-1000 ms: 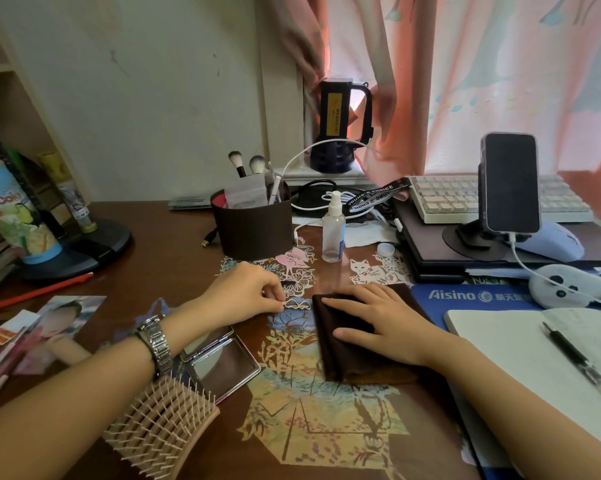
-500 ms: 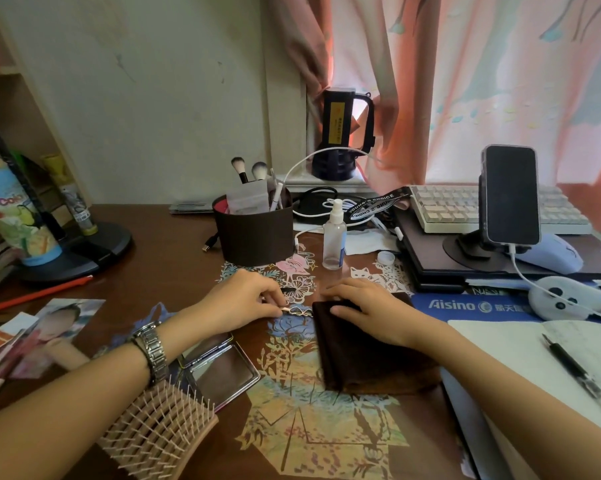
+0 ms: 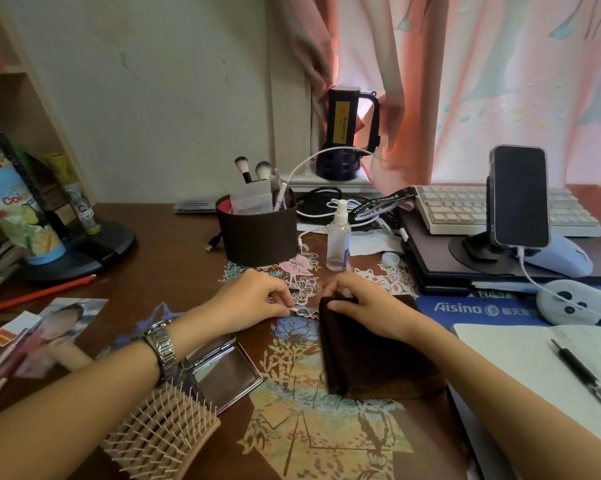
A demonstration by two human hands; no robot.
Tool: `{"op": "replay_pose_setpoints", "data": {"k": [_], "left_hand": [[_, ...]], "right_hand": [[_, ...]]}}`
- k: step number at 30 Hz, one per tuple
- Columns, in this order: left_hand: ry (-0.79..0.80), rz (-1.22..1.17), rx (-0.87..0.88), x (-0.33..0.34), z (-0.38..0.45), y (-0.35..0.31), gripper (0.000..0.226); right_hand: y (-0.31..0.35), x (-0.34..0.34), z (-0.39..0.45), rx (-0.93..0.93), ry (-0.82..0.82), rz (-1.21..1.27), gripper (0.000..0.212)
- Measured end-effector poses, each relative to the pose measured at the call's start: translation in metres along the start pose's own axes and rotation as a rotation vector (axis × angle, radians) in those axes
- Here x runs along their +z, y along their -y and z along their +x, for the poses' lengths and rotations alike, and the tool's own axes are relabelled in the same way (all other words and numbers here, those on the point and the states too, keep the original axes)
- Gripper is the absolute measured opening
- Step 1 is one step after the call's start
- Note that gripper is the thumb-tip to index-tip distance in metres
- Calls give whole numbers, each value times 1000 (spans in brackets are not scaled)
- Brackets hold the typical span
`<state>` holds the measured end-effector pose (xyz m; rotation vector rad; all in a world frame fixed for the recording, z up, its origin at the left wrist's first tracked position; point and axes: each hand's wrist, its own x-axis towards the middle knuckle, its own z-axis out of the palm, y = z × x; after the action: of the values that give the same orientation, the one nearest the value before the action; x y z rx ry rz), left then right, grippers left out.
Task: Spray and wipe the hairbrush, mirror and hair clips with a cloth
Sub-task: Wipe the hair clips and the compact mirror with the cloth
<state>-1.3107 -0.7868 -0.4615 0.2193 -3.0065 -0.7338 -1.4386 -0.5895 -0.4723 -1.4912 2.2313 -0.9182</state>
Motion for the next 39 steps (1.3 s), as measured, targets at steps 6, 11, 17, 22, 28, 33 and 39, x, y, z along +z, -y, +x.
{"op": "replay_pose_setpoints", "data": {"k": [6,11,17,22,28,33,39], "left_hand": [[-10,5,25,6,6,-8,15],[-11,-13,17,3,3,-6,15],[0,18,17,3,3,-4,12],[-12,34,20,4,6,-4,11],[3,15,31,8,12,-9,9],[18,7,67,12,17,-17,7],[11,-1,83,15,21,-22,7]], "right_hand": [[1,-1,-5,-18,15,-114,20],[3,-11,-32,-114,34,-346,35],[-4,-3,-50,-65,133,-470,54],[-6,2,-50,-57,181,-523,60],[-5,1,-50,-57,195,-499,60],[-4,1,-50,-53,199,-493,58],[-6,1,-50,-55,196,-485,56]]}}
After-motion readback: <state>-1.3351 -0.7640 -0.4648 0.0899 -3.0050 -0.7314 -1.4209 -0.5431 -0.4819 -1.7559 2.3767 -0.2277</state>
